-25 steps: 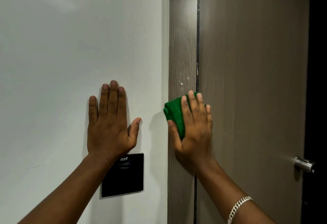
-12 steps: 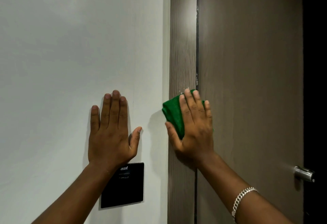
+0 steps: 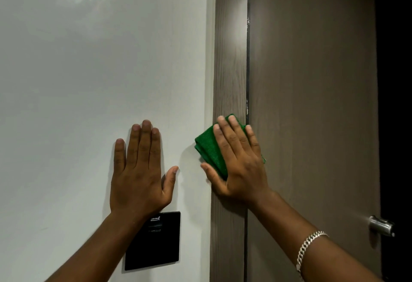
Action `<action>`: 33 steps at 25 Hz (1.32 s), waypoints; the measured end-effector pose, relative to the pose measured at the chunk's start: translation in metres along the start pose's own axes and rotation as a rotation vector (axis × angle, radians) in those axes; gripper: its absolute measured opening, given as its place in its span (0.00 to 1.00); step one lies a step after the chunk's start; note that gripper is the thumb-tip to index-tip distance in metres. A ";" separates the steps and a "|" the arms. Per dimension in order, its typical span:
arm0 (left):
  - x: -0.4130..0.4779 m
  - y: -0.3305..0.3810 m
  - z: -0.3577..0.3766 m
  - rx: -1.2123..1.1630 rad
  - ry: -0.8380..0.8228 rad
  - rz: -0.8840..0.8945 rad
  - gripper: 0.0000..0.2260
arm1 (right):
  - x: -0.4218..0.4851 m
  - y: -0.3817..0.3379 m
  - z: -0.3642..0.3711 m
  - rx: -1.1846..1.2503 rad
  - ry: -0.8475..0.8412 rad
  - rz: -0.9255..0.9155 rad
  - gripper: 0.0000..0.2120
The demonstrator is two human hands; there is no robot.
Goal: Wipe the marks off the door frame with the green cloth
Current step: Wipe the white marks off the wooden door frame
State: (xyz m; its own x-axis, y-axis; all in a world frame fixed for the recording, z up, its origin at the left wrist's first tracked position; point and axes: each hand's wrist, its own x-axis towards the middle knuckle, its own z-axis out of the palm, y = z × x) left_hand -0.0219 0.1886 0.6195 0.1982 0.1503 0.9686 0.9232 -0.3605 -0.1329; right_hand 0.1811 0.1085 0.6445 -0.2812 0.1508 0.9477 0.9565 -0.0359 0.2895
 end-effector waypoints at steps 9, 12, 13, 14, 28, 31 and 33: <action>0.000 0.000 0.000 -0.004 -0.010 -0.003 0.38 | 0.053 -0.012 0.005 0.091 0.137 0.366 0.36; -0.001 0.000 0.001 -0.009 0.003 0.003 0.38 | 0.023 0.003 0.001 0.004 0.028 -0.042 0.36; -0.001 0.000 0.002 -0.007 0.006 0.004 0.38 | 0.022 0.011 0.000 -0.006 0.019 -0.085 0.36; -0.001 0.000 0.002 -0.010 0.008 0.005 0.38 | 0.024 0.014 0.000 -0.003 0.026 -0.051 0.35; -0.011 0.043 -0.046 -0.635 -0.143 -0.091 0.30 | 0.000 -0.019 -0.029 0.147 -0.345 0.299 0.52; -0.014 0.084 -0.061 -1.077 -0.181 -0.368 0.24 | -0.004 -0.001 -0.045 0.417 -0.447 0.283 0.44; -0.008 0.099 -0.064 -1.157 -0.207 -0.492 0.22 | -0.013 0.009 -0.054 0.583 -0.488 0.324 0.40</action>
State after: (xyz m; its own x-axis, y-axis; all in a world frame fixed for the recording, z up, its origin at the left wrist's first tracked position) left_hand 0.0467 0.0925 0.6125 0.0618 0.5989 0.7984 0.1099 -0.7992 0.5910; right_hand 0.1894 0.0530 0.6419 -0.0475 0.6382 0.7684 0.9088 0.3468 -0.2319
